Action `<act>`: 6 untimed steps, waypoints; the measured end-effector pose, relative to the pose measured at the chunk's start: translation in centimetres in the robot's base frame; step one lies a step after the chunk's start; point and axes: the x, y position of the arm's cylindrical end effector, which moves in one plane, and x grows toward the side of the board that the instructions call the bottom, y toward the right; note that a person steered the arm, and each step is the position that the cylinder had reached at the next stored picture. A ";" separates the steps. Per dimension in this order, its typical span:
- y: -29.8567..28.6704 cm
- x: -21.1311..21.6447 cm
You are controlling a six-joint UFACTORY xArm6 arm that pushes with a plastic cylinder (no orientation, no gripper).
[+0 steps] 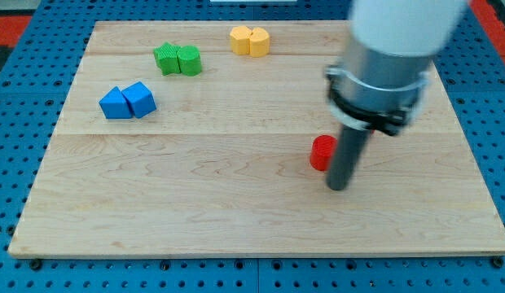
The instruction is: Slide the red blocks slightly to the center right
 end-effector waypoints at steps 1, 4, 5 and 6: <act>-0.2 -4.6; 1.1 -2.3; 0.9 -2.2; 1.0 -2.2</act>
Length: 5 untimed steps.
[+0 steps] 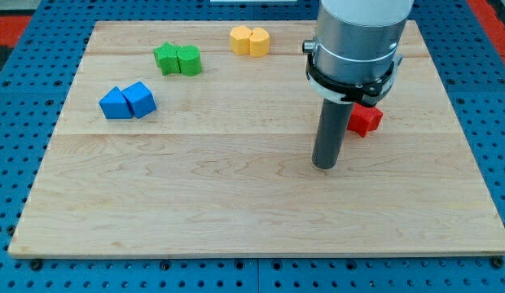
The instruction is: Slide the red blocks slightly to the center right
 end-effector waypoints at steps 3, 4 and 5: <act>1.1 0.7; -5.6 0.6; -12.0 0.3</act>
